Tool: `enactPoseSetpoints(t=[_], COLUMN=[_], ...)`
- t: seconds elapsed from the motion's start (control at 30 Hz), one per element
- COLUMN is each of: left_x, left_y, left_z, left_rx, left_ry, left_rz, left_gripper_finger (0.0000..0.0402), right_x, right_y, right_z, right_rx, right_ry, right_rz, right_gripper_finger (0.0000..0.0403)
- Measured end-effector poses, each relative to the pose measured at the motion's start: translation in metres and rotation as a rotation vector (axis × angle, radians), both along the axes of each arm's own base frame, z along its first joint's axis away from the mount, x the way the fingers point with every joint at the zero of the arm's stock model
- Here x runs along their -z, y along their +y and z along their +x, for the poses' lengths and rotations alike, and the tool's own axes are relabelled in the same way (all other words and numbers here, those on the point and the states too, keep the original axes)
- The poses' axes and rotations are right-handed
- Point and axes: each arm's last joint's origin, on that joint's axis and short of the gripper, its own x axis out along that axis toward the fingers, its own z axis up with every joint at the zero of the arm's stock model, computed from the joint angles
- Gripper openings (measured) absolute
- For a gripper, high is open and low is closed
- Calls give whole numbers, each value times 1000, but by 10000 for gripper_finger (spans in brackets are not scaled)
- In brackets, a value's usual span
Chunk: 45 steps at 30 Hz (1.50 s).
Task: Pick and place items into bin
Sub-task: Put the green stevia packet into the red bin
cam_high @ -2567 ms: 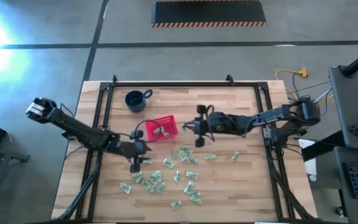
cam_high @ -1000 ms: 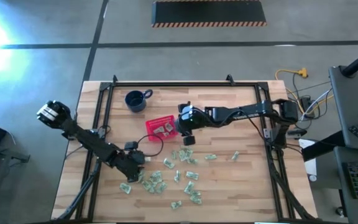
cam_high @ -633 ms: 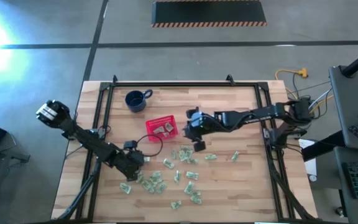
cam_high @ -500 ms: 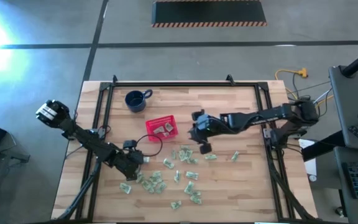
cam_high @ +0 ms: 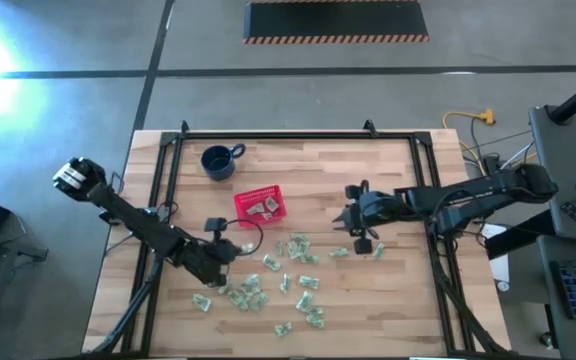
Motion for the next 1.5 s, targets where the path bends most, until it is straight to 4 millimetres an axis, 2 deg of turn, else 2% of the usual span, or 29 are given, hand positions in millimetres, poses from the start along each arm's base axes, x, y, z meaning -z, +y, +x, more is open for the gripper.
enactPoseSetpoints(t=[0.13,0.27,0.57,0.83,1.2,1.33,1.5], left_x=[-11,-12,-12,-11,-11,-13,-16], left_y=[10,27,63,79,84,84,84], left_z=[3,6,21,26,29,28,27], left_rx=[-90,-180,-267,-244,-233,-232,-233], left_ry=[-99,-100,-41,-4,11,2,-8], left_rz=[225,327,326,247,231,230,227], left_gripper_finger=[0,0,0,4,131,153,157], right_x=[7,17,35,38,48,52,55], right_y=[0,3,6,6,6,11,19], right_z=[-17,-29,-41,-43,-58,-66,-75], right_rx=[40,66,92,98,187,185,195], right_ry=[0,19,76,107,320,421,512], right_rz=[61,107,148,152,253,286,287], right_gripper_finger=[79,81,83,75,116,125,118])
